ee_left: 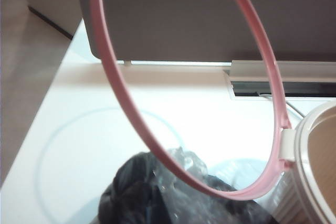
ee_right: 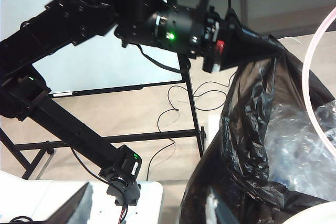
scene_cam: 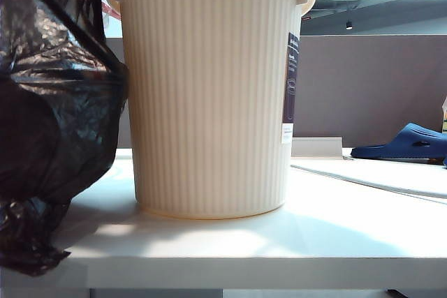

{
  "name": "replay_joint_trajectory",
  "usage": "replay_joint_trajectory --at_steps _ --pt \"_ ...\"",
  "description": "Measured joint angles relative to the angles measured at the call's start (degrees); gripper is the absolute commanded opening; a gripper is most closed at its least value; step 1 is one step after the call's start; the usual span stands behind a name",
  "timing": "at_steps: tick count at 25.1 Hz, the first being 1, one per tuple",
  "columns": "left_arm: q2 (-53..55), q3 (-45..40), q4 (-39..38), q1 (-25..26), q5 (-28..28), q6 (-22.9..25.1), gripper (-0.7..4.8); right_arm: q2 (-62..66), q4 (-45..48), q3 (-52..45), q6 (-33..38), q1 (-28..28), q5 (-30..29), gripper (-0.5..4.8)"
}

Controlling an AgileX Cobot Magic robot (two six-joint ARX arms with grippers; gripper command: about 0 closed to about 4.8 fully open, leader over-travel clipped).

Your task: Open the ring lid of the trash can, pull out the black garbage bag inside, and place it on the table.

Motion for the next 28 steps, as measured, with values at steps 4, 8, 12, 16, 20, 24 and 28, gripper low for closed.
replay_joint_trajectory --at_steps 4,8,12,16,20,24,28 --pt "0.20 -3.02 2.84 2.95 4.57 -0.22 -0.06 0.09 0.00 0.00 -0.55 -0.02 1.01 2.70" --pt "0.57 -5.25 5.42 3.96 7.45 -1.46 -0.06 0.57 -0.33 0.00 -1.14 0.00 3.13 2.70" --pt "1.79 -5.53 6.03 3.96 8.02 -1.66 -0.06 1.29 -0.92 0.00 -1.62 1.11 4.26 2.70" --pt "3.30 -5.55 7.13 3.96 8.98 -1.70 -0.06 2.01 -1.46 0.00 -2.54 2.84 5.07 2.70" --pt "4.09 -5.55 7.50 3.96 9.09 -2.19 -0.06 2.99 -1.49 0.00 -2.89 4.15 6.73 2.70" --pt "4.87 -5.55 7.48 3.96 9.07 -2.29 -0.06 3.30 -1.81 -0.02 -3.13 4.55 7.65 2.70" --pt "5.68 -5.55 7.45 3.96 9.14 -2.29 -0.06 3.63 -1.77 -0.02 -3.13 4.94 8.07 2.70"
